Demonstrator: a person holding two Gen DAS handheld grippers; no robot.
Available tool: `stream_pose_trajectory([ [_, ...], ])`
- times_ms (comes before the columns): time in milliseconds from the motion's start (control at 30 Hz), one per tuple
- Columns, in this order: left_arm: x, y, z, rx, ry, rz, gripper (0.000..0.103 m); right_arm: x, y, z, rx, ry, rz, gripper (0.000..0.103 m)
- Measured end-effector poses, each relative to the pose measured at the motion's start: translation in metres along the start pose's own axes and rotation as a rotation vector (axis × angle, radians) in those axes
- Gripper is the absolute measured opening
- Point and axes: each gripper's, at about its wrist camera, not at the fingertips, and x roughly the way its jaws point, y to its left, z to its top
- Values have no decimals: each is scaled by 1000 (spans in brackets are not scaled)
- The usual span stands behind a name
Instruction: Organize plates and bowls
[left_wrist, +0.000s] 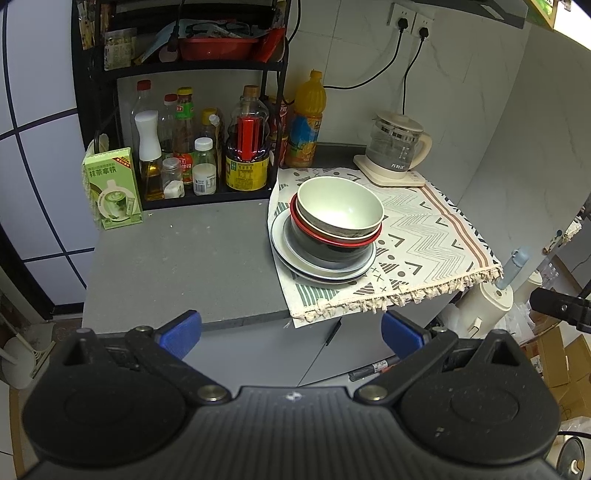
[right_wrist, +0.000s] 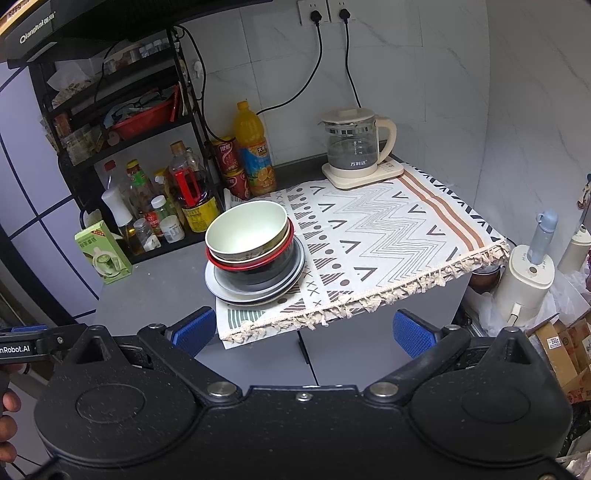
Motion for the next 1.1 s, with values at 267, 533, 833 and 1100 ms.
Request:
stream_pose_trajectory([
  [267,4,2,2,4,3,-5,102,3,0,1,0,5,-2,103],
  [533,8,7,5,18,3,-6,102,6,1,2,-3,6,-4,103],
  [833,10,7,4,17,11,-12,102,9,2,1,-7,13,-9,103],
  [1100,14,6,8,29,17,-22,102,11,3,-2,-10,12,-10,103],
])
